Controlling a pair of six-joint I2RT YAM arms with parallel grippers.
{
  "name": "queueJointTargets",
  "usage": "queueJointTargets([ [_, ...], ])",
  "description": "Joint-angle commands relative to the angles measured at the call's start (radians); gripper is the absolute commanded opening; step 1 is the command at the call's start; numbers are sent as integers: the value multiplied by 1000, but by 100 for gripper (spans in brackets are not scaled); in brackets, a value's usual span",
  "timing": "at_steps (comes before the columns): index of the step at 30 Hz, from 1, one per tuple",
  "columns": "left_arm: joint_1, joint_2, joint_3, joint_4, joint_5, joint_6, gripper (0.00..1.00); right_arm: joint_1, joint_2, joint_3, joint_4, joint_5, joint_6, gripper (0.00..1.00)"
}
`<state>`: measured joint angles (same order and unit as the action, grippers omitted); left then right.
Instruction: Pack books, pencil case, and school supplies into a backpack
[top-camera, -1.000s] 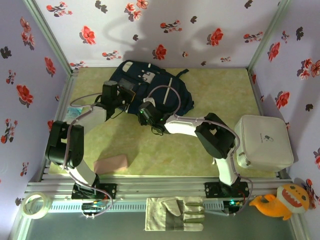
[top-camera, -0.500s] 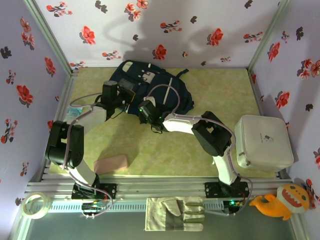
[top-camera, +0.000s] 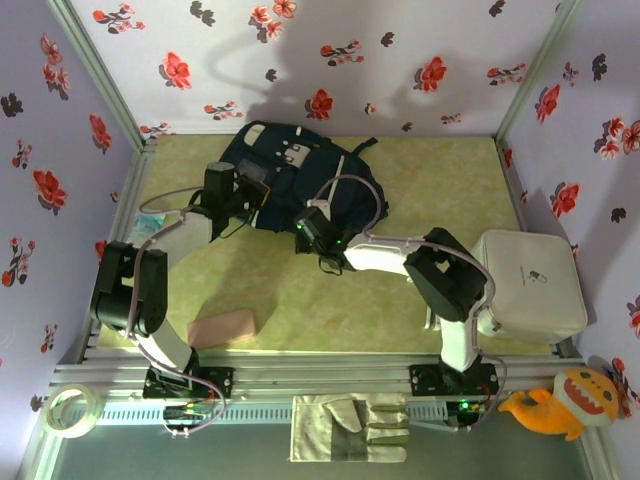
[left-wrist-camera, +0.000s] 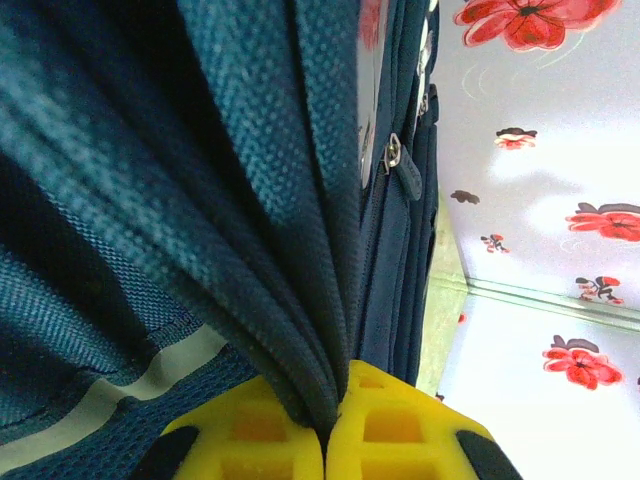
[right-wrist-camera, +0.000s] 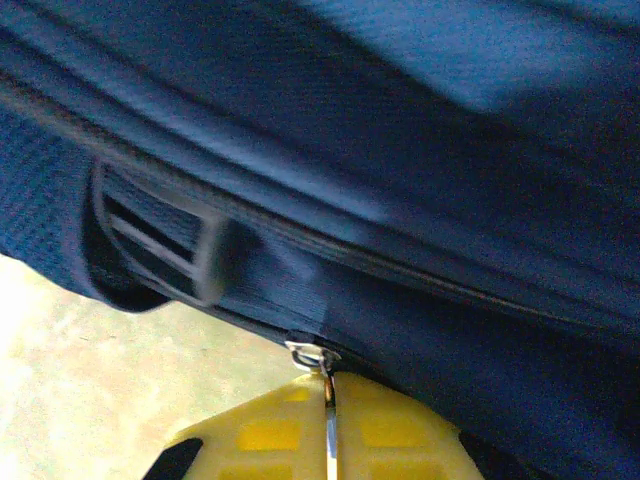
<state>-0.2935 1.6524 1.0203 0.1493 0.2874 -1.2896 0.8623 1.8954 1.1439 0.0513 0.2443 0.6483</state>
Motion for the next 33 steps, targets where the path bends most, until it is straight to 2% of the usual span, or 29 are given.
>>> queueJointTargets([
  [1, 13, -15, 29, 30, 47, 50, 0, -25, -81, -69, -97, 117, 55, 9],
  [5, 14, -16, 32, 24, 48, 59, 0, -35, -115, -99, -141, 158, 54, 11],
  [11, 14, -17, 37, 26, 50, 60, 0, -34, -36, 10, -215, 103, 8, 15],
  [20, 13, -15, 38, 20, 53, 62, 0, -32, 29, 61, -180, 4, -21, 31],
  [27, 12, -36, 49, 15, 61, 61, 0, -13, -26, 21, -124, -12, -33, 37],
  [33, 7, -71, 55, 9, 64, 58, 0, 8, -126, -92, -6, 4, -1, 39],
])
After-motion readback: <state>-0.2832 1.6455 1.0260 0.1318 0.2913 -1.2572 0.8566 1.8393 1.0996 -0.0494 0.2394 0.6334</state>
